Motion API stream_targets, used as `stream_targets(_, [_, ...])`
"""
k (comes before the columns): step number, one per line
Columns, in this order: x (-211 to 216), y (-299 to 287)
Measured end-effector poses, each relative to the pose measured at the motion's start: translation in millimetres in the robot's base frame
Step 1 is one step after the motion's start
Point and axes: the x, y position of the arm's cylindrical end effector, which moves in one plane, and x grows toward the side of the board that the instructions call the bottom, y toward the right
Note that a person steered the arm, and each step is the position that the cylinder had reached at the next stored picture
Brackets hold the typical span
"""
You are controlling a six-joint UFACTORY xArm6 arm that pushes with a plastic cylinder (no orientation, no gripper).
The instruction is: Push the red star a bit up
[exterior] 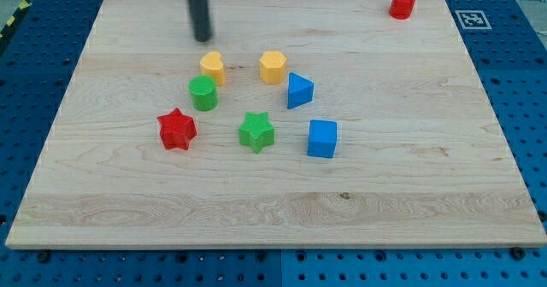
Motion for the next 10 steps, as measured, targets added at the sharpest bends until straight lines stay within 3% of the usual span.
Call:
stream_targets(2, [99,-102])
stream_targets(4, [228,-85])
stream_targets(6, [232,0])
stream_targets(10, [202,15])
